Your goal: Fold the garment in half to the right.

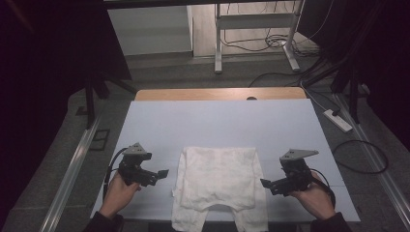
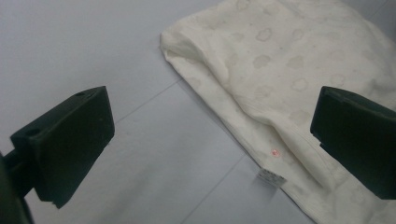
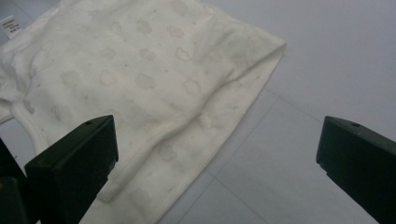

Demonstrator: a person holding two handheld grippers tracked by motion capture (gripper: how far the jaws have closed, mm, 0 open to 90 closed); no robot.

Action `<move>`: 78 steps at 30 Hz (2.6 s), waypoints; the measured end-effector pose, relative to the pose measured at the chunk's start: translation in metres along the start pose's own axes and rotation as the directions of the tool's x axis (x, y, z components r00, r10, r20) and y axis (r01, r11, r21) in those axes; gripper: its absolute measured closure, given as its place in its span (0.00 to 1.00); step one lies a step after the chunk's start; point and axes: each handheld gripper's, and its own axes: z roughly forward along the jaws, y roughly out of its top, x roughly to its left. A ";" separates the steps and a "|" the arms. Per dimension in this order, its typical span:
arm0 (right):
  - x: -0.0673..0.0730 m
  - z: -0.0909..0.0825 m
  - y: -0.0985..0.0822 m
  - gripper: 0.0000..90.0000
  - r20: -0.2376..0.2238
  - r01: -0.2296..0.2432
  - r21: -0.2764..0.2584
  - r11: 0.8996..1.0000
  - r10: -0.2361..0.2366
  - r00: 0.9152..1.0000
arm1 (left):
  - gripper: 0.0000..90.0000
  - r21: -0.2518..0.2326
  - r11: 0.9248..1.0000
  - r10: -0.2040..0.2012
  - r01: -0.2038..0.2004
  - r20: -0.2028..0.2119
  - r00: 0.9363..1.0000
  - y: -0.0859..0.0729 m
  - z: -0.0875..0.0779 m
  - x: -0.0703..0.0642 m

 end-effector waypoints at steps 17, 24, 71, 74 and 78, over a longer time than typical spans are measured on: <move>-0.019 0.033 0.024 0.00 0.006 -0.031 0.022 0.999 0.031 1.000 | 0.00 0.035 0.999 0.035 -0.037 0.048 0.998 0.036 0.037 0.009; -0.030 0.044 0.037 0.00 0.014 -0.025 0.034 0.999 0.025 1.000 | 0.00 0.063 0.996 0.058 -0.061 0.043 0.997 0.047 0.054 0.012; -0.063 0.111 0.081 0.06 0.121 -0.019 0.166 0.986 -0.001 0.993 | 0.00 0.171 0.979 0.129 -0.115 -0.075 0.989 0.077 0.116 0.049; -0.064 0.117 0.078 0.06 0.124 -0.017 0.192 0.981 -0.007 0.992 | 0.00 0.187 0.977 0.120 -0.103 -0.082 0.989 0.074 0.120 0.051; -0.063 0.124 0.074 0.07 0.137 0.005 0.232 0.973 -0.037 0.990 | 0.00 0.235 0.966 0.132 -0.104 -0.106 0.986 0.071 0.128 0.049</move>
